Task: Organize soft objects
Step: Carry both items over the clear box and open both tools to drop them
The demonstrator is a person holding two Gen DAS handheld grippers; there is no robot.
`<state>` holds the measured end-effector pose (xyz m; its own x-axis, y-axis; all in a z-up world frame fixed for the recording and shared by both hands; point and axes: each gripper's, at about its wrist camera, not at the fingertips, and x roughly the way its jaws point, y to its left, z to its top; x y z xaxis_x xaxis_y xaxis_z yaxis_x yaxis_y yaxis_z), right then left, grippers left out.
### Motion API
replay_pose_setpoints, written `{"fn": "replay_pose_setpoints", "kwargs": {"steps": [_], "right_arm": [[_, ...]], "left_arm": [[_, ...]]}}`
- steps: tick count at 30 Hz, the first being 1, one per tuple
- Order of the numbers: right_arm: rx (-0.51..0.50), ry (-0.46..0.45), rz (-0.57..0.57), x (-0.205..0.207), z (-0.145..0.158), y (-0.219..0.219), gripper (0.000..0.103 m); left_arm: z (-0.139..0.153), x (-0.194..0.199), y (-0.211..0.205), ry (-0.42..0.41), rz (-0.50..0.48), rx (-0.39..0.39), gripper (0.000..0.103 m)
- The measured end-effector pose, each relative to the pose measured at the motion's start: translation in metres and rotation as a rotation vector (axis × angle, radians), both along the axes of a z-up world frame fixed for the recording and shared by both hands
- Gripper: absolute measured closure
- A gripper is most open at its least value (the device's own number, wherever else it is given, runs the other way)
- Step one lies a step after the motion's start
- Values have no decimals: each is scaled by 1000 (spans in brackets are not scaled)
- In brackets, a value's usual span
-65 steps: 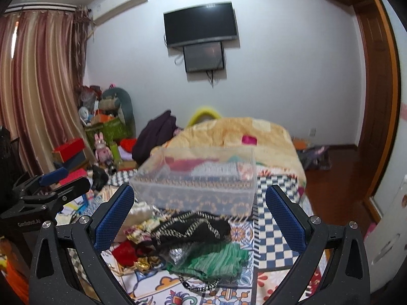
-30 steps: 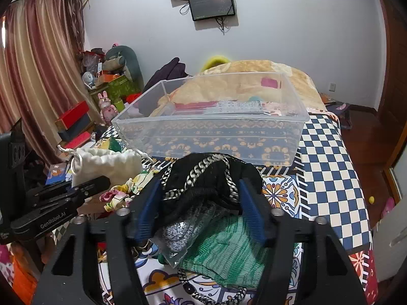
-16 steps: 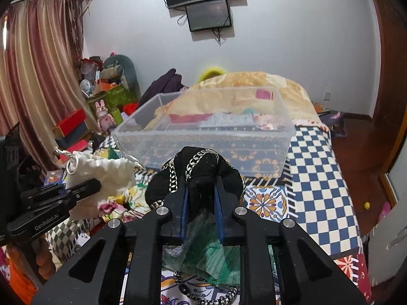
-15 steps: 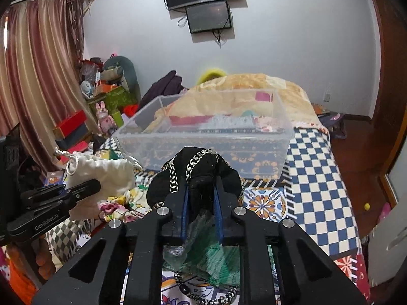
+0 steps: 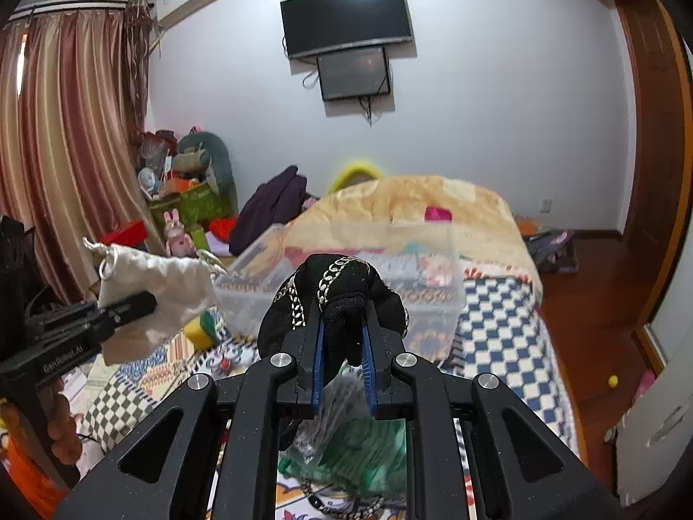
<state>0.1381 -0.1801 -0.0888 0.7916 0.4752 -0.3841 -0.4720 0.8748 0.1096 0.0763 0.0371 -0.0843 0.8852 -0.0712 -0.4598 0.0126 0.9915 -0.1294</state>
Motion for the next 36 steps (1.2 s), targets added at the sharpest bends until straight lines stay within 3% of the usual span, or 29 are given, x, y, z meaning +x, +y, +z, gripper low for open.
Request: {"fn": "replay_pose_setpoints", "kwargs": {"steps": [6, 15, 25, 36], "right_arm": [[17, -50, -18, 10, 18, -3, 90], [17, -94, -55, 32, 33, 2, 90], [-21, -35, -84, 67, 24, 10, 90], [-98, 86, -45, 96, -8, 22, 90]], "left_arm": [[24, 13, -7, -66, -8, 27, 94], [35, 53, -12, -59, -20, 50, 94], [23, 107, -14, 54, -30, 64, 94], [-16, 152, -21, 204, -57, 101, 94]]}}
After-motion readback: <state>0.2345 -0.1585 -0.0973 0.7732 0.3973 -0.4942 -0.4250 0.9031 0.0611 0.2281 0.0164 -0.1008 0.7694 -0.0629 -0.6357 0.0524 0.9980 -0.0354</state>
